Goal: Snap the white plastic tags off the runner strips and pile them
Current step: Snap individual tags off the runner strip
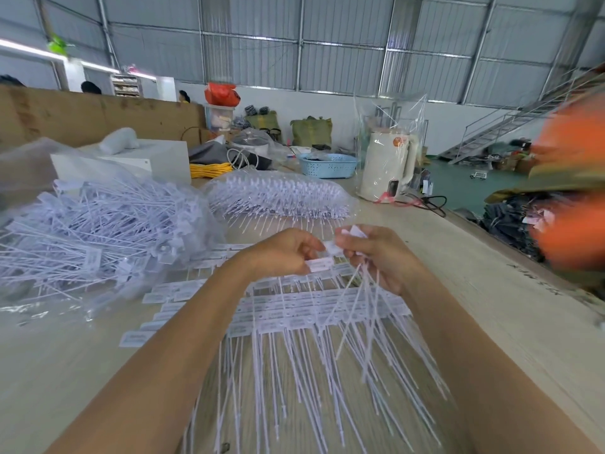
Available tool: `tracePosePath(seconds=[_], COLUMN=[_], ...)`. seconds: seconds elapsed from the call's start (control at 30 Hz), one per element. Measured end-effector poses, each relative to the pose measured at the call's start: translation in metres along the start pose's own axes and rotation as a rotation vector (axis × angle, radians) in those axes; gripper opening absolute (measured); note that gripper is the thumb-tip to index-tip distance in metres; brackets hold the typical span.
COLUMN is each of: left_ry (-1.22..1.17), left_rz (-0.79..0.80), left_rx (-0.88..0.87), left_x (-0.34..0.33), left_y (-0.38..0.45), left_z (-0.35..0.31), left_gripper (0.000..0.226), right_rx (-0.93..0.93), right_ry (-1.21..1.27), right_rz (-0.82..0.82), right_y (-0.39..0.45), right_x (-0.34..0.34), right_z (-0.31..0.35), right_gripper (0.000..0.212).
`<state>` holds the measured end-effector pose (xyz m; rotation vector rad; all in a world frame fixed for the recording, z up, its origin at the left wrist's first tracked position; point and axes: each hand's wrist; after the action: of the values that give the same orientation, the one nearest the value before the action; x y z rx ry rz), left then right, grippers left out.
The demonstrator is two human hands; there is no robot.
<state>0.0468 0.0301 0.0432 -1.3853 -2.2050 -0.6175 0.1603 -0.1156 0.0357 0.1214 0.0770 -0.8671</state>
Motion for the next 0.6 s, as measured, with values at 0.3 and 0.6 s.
tracePosePath(seconds=[0.3,0.6], left_ry=[-0.090,0.128], left_rz=[-0.119,-0.185], left_rx=[-0.021,-0.014], left_x=[0.003,0.007], left_y=[0.004,0.004], left_z=[0.004,0.005], left_gripper=[0.049,0.009], right_rx=[0.073,0.112], right_ry=[-0.358,-0.292], right_rz=[0.041,-0.044], right_y=[0.000,0.001], right_x=[-0.010,-0.020], right_z=[-0.018,-0.017], right_gripper=[0.024,0.025])
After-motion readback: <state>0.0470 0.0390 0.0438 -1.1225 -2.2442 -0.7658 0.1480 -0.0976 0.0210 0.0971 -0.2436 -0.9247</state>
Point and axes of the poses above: each hand's wrist, its own y-axis towards the middle knuckle, its own x-axis out of the back of the hand, z = x × y, and after that the axes turned 11 degrees about -z, right-handed
